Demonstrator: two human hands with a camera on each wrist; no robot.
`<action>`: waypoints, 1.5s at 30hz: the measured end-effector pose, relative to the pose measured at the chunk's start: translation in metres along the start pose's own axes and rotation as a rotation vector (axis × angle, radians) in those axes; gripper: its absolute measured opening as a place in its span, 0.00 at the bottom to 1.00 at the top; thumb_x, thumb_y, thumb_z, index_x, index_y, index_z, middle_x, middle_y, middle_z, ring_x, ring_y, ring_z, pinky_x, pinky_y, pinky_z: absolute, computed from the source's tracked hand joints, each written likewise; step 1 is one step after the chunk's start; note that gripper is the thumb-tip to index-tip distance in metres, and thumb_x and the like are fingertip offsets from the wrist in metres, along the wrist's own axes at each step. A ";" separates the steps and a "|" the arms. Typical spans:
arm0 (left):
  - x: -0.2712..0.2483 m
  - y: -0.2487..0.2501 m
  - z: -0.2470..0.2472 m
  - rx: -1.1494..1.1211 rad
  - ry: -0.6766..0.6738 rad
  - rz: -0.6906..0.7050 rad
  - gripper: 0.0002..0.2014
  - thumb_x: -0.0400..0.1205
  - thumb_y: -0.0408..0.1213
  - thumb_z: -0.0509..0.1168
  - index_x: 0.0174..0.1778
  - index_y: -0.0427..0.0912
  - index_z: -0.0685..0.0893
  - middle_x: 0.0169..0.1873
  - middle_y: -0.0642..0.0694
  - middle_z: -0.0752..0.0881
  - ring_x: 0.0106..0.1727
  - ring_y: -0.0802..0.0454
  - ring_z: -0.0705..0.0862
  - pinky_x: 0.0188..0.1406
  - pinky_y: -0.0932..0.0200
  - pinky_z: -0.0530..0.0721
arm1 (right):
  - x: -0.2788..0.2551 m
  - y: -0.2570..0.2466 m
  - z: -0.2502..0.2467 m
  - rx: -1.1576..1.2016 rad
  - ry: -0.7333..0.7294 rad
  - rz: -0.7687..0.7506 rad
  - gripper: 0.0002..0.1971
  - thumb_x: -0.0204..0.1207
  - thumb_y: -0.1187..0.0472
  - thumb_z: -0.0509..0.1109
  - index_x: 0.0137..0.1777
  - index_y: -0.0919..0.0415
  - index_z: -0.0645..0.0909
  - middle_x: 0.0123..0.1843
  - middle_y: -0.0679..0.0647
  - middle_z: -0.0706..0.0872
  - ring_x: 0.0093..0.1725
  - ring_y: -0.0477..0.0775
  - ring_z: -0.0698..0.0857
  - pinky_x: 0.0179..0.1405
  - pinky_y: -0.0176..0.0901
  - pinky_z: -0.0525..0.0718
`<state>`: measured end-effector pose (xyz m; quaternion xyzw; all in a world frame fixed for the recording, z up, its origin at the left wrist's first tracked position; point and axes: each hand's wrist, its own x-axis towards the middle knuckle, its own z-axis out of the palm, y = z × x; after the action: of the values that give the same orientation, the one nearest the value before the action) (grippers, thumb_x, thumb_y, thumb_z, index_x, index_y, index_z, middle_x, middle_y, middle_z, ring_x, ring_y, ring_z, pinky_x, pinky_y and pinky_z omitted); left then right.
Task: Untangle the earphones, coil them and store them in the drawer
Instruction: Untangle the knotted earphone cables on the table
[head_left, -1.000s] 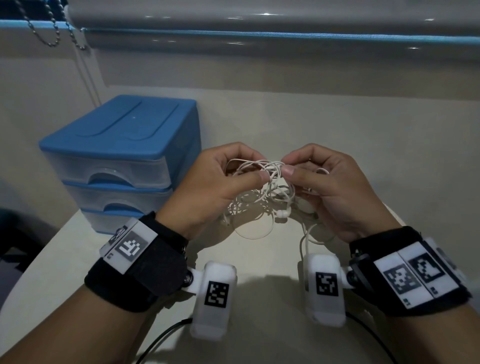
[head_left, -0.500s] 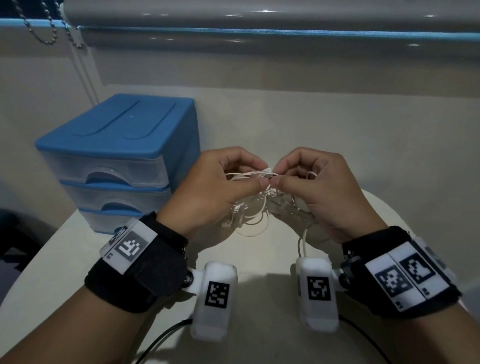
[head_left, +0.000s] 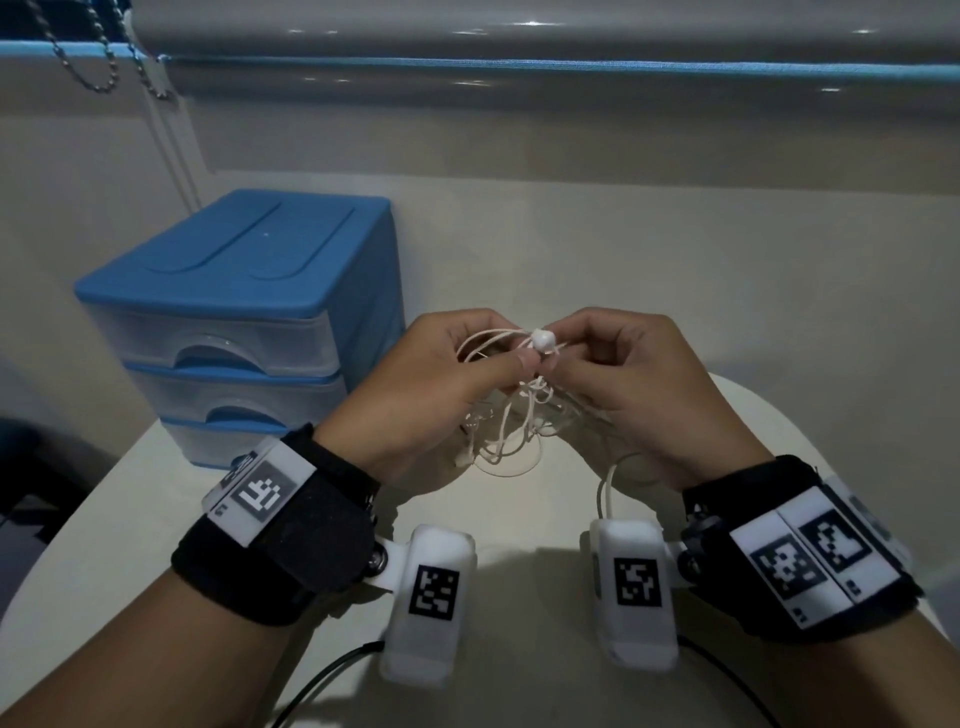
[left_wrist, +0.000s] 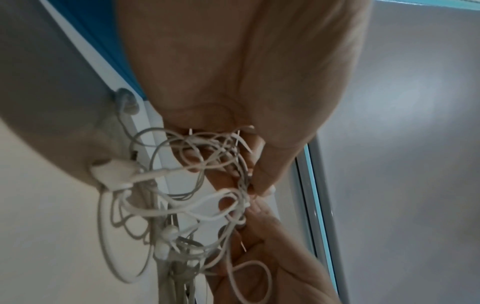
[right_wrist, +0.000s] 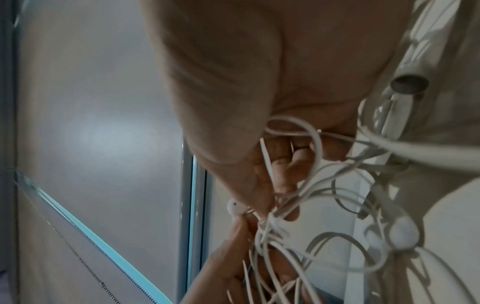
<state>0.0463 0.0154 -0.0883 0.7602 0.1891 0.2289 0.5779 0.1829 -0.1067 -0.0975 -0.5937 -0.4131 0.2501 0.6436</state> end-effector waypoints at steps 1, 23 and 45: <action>0.000 0.000 0.000 -0.002 0.016 0.002 0.05 0.83 0.37 0.74 0.48 0.40 0.91 0.37 0.46 0.90 0.40 0.57 0.86 0.46 0.60 0.82 | 0.001 0.000 -0.001 -0.032 -0.003 -0.027 0.10 0.76 0.77 0.74 0.53 0.67 0.89 0.46 0.67 0.89 0.38 0.53 0.85 0.38 0.37 0.86; 0.001 0.001 0.000 -0.017 0.074 0.059 0.17 0.77 0.25 0.78 0.60 0.42 0.88 0.50 0.40 0.93 0.49 0.50 0.92 0.56 0.53 0.91 | 0.010 0.005 -0.015 -0.174 0.196 -0.213 0.02 0.79 0.59 0.78 0.49 0.55 0.93 0.44 0.51 0.94 0.46 0.52 0.90 0.51 0.47 0.88; 0.000 0.002 -0.001 0.096 0.105 0.226 0.08 0.78 0.29 0.79 0.48 0.37 0.87 0.42 0.41 0.91 0.42 0.47 0.92 0.49 0.52 0.90 | 0.006 -0.002 -0.013 -0.221 0.082 -0.258 0.15 0.77 0.58 0.77 0.63 0.45 0.89 0.57 0.51 0.88 0.51 0.55 0.84 0.55 0.53 0.86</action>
<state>0.0453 0.0160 -0.0865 0.7903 0.1431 0.3226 0.5009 0.1969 -0.1098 -0.0940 -0.6127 -0.4843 0.0943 0.6173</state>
